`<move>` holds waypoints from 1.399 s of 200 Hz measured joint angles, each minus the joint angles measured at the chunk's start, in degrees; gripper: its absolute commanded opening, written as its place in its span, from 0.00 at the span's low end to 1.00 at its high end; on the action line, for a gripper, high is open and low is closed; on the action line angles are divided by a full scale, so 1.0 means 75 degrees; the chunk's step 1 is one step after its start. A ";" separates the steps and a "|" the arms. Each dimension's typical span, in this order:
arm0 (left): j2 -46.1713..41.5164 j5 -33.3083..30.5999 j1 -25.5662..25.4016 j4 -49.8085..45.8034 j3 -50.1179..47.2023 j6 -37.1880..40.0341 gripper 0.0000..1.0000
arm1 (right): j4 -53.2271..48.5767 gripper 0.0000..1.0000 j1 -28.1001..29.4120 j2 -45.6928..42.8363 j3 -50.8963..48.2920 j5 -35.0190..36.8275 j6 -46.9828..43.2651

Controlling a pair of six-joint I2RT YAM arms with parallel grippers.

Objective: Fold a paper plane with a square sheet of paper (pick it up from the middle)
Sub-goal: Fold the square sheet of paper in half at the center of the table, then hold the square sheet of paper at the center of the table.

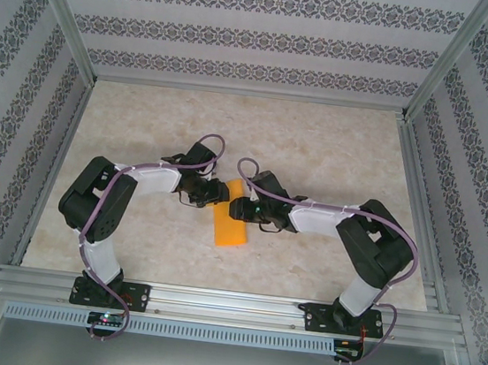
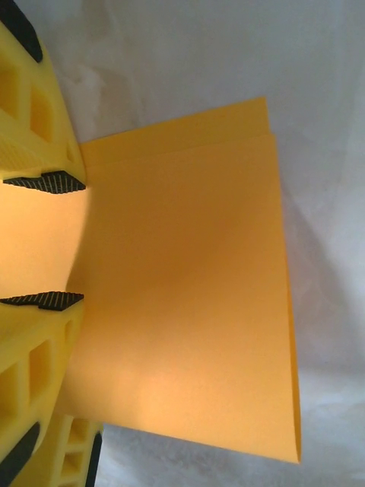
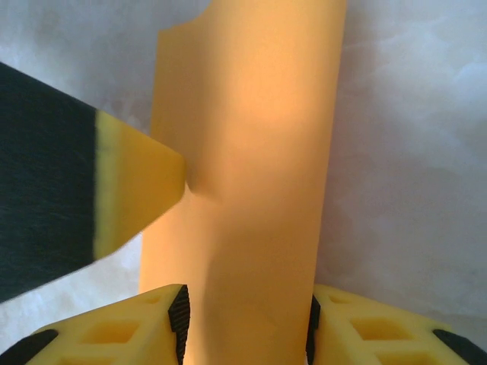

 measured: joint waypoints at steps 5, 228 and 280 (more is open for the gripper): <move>0.0000 -0.0015 -0.0009 -0.0003 0.0003 0.0023 0.43 | -0.0012 0.47 -0.0009 -0.0058 0.0000 0.0000 0.0000; 0.0015 0.0157 -0.0015 -0.0093 0.0099 0.0160 0.48 | -0.0385 0.30 -0.0443 0.0557 0.0443 -0.0321 -0.0816; 0.0000 0.0189 -0.0012 -0.0437 0.0353 0.0224 0.50 | -0.0501 0.30 -0.0318 0.0577 0.0527 -0.0055 -0.1023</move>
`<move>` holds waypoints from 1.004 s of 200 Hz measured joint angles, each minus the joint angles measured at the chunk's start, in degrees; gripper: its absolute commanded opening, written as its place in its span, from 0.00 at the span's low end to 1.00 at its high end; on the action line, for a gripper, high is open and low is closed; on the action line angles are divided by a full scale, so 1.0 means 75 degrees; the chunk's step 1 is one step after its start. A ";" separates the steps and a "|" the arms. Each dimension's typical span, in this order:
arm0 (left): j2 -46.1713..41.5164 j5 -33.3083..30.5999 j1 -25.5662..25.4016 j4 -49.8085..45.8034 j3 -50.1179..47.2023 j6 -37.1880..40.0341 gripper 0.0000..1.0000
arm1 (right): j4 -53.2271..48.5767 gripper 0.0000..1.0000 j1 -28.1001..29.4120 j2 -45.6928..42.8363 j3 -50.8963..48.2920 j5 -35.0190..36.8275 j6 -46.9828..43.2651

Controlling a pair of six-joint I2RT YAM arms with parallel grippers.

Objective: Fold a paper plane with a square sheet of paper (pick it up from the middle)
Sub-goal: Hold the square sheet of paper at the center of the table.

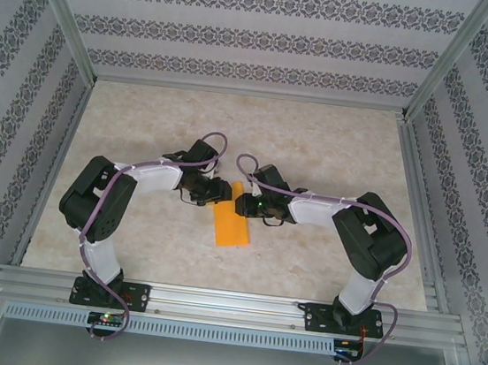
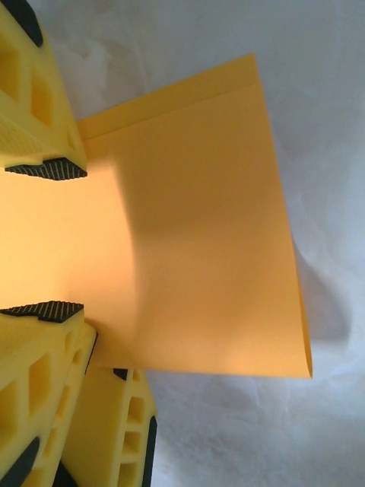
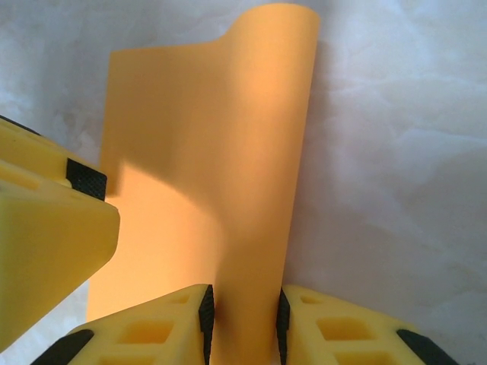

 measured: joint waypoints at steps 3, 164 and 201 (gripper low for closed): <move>-0.0009 0.0000 0.0000 -0.0017 0.0015 0.0006 0.50 | -0.0012 0.30 0.0012 0.0000 0.0003 0.0026 -0.0006; -0.1244 -0.0440 0.0364 -0.1029 0.0006 0.0344 0.53 | -0.0507 0.33 0.0294 0.0085 0.0329 0.0632 -0.0347; -0.1323 -0.0434 0.0364 -0.1029 -0.0140 0.0338 0.54 | -0.0682 0.34 0.0393 0.0128 0.0458 0.0828 -0.0303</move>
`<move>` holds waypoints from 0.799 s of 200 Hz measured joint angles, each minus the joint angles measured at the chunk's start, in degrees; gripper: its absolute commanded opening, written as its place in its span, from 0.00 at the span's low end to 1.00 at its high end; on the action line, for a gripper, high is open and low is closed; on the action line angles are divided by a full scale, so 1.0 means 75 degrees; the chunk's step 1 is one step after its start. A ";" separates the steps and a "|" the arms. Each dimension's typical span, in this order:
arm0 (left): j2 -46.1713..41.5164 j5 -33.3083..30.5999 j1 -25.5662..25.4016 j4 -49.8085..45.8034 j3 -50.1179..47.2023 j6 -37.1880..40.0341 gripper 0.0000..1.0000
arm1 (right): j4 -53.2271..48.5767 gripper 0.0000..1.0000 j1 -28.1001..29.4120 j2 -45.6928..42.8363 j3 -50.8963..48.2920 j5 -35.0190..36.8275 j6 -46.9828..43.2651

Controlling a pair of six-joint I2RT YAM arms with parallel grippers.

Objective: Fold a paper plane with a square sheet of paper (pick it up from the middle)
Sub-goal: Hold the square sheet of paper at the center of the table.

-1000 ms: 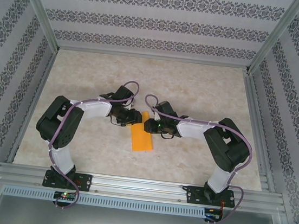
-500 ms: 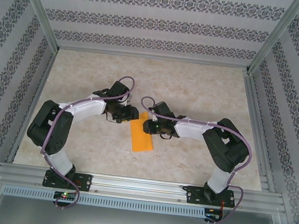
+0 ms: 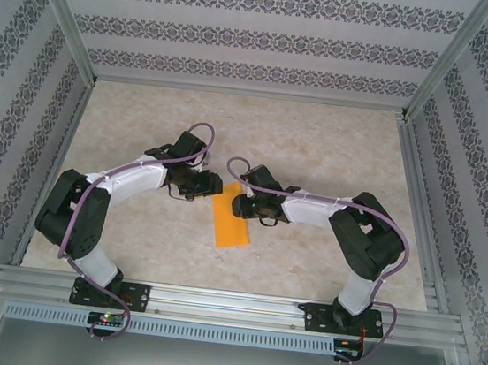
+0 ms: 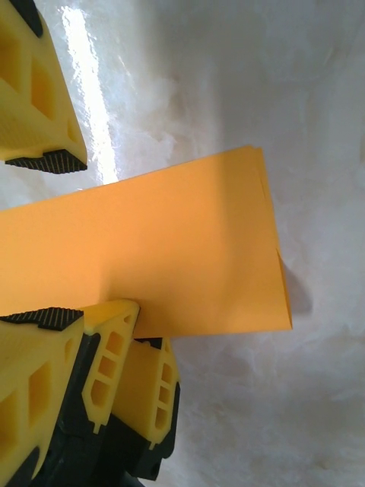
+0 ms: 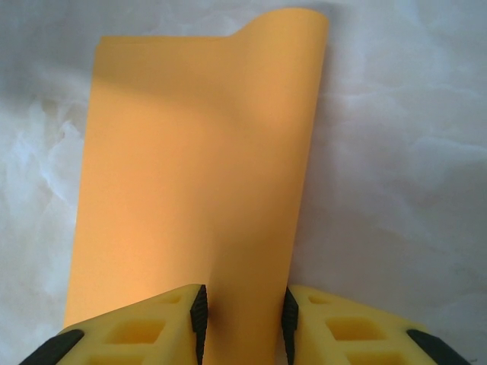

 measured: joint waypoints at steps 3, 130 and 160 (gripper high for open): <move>0.0000 0.0000 0.0000 -0.0003 -0.0015 0.0000 0.54 | -0.0012 0.34 0.0000 0.0003 0.0006 0.0003 0.0012; 0.0000 0.0283 0.0000 0.0309 -0.0417 -0.0289 0.53 | -0.0020 0.35 0.0064 0.0017 0.0017 0.0160 0.0259; 0.0000 0.0323 -0.0012 0.0466 -0.0449 -0.0414 0.51 | -0.0023 0.35 0.0099 0.0026 0.0029 0.0259 0.0329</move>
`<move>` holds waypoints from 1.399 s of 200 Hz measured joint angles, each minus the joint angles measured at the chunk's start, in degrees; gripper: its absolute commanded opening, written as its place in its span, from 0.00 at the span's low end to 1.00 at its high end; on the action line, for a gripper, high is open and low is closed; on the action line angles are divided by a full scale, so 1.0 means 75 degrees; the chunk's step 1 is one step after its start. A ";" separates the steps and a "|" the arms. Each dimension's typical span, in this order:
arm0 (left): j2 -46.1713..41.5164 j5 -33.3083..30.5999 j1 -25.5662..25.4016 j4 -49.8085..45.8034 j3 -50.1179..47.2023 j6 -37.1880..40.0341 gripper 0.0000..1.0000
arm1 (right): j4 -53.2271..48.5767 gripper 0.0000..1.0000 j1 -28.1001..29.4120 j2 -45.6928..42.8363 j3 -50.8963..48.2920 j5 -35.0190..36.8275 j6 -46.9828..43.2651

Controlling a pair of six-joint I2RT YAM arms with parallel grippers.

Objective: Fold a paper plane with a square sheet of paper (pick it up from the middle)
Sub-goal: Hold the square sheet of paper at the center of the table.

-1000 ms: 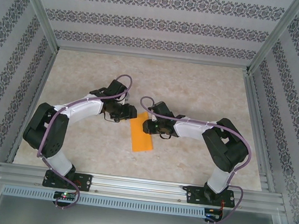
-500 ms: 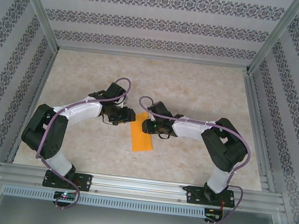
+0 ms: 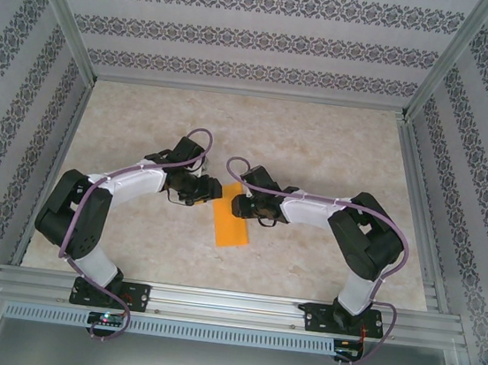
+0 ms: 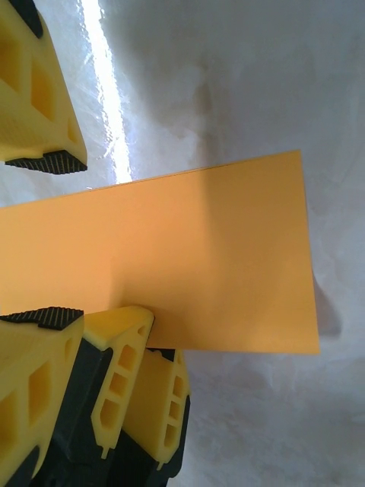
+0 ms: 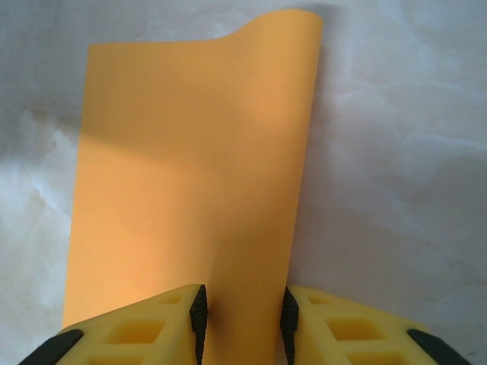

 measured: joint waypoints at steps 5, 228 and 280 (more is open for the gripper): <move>0.0000 0.0003 -0.0006 0.0029 -0.0006 -0.0020 0.50 | 0.0000 0.35 0.0000 0.0003 0.0003 0.0003 0.0003; 0.0679 0.0344 -0.0562 0.1107 -0.0647 -0.0460 0.17 | 0.0000 0.35 0.0000 0.0017 0.0006 0.0006 0.0003; 0.0883 0.0376 -0.0562 0.1180 -0.0647 -0.0428 0.17 | -0.0047 0.35 0.0000 0.0023 0.0032 0.0006 0.0003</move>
